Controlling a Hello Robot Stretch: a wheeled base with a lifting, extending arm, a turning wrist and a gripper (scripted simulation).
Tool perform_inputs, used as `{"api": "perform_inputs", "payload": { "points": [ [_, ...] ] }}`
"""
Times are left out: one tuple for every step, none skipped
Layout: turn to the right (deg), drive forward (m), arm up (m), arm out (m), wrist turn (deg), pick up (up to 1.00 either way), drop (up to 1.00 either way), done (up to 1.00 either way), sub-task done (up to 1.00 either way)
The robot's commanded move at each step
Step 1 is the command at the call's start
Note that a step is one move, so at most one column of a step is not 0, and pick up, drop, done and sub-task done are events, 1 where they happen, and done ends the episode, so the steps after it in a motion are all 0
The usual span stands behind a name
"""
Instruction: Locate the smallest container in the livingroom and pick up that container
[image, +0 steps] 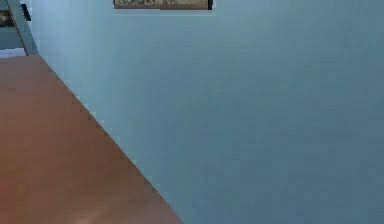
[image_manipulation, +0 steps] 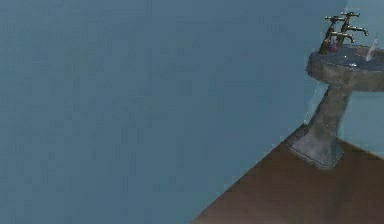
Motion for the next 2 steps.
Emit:
{"api": "perform_inputs", "payload": {
  "points": [
    [-39.0, 0.0, 0.0, 0.0, 0.0, 0.0, 0.0, 0.0, 0.0],
    [0.0, 0.6, 0.0, 0.0, 0.0, 0.0, 0.0, 0.0, 0.0]
  ]
}}
